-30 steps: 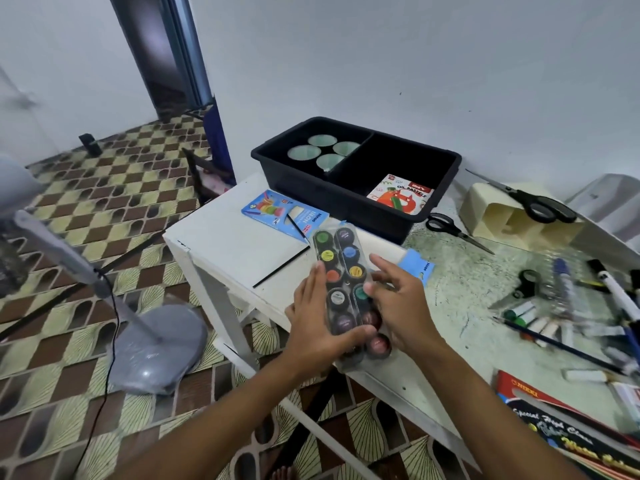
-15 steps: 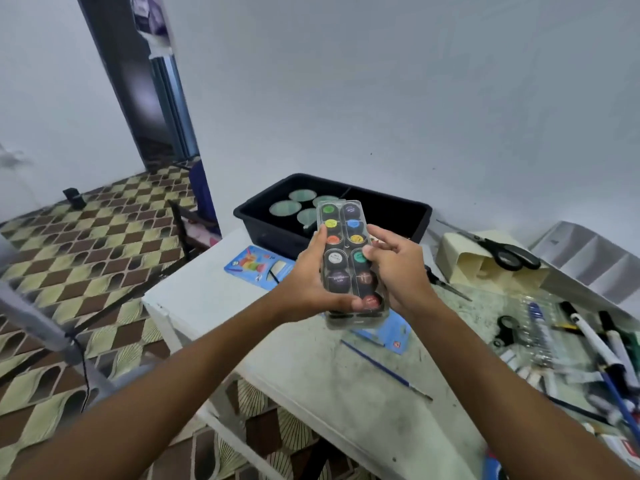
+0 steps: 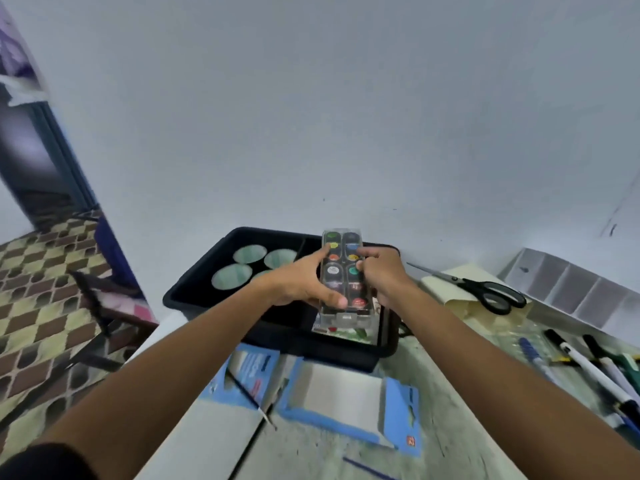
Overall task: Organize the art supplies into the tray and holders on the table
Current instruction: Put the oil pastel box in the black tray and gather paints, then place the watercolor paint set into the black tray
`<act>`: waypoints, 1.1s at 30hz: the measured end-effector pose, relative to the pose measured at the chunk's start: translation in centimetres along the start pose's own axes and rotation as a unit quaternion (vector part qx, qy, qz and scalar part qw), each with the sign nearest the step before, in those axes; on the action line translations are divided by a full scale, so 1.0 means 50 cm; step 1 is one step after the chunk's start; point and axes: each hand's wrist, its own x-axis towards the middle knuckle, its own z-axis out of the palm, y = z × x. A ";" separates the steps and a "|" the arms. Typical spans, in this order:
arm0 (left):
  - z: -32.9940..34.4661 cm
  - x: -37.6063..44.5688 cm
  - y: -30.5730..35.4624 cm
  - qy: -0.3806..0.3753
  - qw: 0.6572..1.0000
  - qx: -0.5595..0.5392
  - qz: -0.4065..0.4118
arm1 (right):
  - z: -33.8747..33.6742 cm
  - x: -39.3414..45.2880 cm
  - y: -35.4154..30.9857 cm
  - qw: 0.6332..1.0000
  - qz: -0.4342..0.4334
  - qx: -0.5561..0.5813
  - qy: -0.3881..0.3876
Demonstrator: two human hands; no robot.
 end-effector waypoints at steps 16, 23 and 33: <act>0.013 0.162 -0.105 -0.053 0.975 0.212 -0.029 | 0.019 0.066 0.111 0.966 0.044 -0.253 -0.021; 0.001 0.147 -0.125 -0.053 0.943 0.328 0.032 | -0.006 0.049 0.090 0.802 -0.172 -0.572 -0.009; 0.045 0.154 -0.136 -0.091 0.909 0.405 0.042 | -0.098 0.065 0.146 0.815 -0.185 -0.545 -0.066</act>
